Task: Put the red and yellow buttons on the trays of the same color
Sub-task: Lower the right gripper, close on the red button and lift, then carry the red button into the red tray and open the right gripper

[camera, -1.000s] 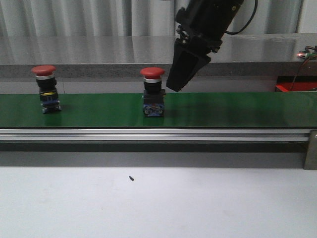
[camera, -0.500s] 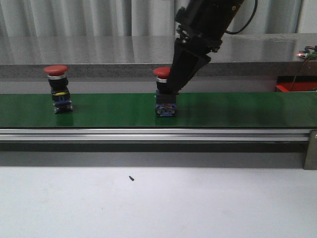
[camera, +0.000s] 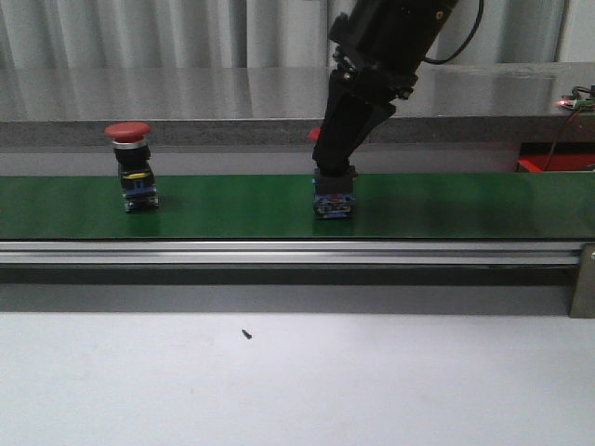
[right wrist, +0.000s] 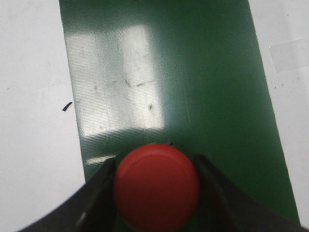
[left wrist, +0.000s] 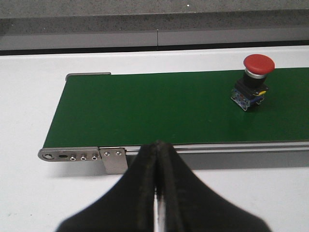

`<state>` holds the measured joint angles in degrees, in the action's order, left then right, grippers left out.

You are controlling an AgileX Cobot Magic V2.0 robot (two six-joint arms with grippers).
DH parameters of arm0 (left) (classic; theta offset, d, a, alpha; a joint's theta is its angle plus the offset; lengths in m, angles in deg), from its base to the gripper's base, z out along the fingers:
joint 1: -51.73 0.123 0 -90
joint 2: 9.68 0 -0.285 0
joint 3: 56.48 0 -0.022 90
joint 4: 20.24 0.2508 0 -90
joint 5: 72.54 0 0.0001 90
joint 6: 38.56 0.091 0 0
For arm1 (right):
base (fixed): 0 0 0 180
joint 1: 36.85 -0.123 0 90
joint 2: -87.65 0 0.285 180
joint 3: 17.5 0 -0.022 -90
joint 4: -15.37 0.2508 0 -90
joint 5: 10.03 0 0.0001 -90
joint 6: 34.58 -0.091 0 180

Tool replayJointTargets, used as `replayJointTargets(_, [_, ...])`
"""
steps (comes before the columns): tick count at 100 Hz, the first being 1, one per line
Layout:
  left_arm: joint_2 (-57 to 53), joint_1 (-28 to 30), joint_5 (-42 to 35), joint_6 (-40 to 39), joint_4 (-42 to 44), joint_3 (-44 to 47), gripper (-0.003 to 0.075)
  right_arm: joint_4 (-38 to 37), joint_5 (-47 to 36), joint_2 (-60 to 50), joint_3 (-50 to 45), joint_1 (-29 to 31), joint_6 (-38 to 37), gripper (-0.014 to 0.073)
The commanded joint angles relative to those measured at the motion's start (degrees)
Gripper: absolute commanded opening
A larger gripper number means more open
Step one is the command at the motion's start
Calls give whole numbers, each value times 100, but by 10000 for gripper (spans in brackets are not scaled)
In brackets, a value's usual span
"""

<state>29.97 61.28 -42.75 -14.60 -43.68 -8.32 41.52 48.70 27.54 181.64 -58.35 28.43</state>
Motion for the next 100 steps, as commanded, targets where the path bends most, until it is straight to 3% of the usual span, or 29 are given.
replayJointTargets(1, [5, -38, -410, -6, -115, -155, -20, 138, -99, -307, 198, 27, 41, 156])
replayJointTargets(11, [5, -38, -410, -6, -115, -155, -20, 89, -87, -328, 198, 27, -68, 100])
replayJointTargets(20, [5, -38, -410, -6, -115, -155, -20, -201, -139, -393, 202, 27, -622, 94])
replayJointTargets(57, [5, -38, -410, -6, -115, -155, -20, -2205, -290, -1037, 324, 720, -5222, 94])
replayJointTargets(70, [5, -38, -410, -6, -115, -155, -20, -2699, -319, -1320, 337, 1181, -5755, 56])
replayJointTargets(84, [5, -38, -410, -6, -115, -155, -20, -2615, -313, -1448, 349, 1841, -5779, -1])
replayJointTargets(100, [5, -38, -410, -6, -115, -155, -20, -2308, -321, -1448, 349, 2639, -5779, -2])
